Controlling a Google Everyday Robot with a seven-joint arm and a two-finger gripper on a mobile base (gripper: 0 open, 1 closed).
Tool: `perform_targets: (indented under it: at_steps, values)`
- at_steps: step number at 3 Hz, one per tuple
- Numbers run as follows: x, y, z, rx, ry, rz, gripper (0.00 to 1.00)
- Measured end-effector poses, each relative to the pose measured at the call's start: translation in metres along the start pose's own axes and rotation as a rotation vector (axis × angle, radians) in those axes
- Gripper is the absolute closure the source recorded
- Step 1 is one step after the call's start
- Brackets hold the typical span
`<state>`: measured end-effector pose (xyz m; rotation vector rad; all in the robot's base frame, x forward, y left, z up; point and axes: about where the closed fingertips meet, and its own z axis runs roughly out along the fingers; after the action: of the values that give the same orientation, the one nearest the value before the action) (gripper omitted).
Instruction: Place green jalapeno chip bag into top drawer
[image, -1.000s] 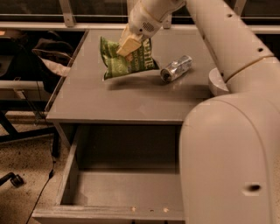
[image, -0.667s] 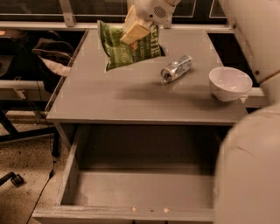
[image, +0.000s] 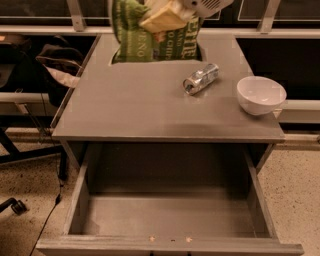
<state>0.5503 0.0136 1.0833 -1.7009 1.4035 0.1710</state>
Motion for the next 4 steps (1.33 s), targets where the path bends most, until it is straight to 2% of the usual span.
perform_targets:
  at_steps: [1, 2, 3, 4]
  values:
    - [-0.027, 0.032, -0.027, 0.135, 0.031, 0.039, 1.0]
    - [-0.008, 0.058, -0.044, 0.287, 0.125, 0.184, 1.0]
    - [0.038, 0.079, -0.034, 0.412, 0.244, 0.282, 1.0]
    - [0.07, 0.092, -0.02, 0.467, 0.302, 0.3, 1.0]
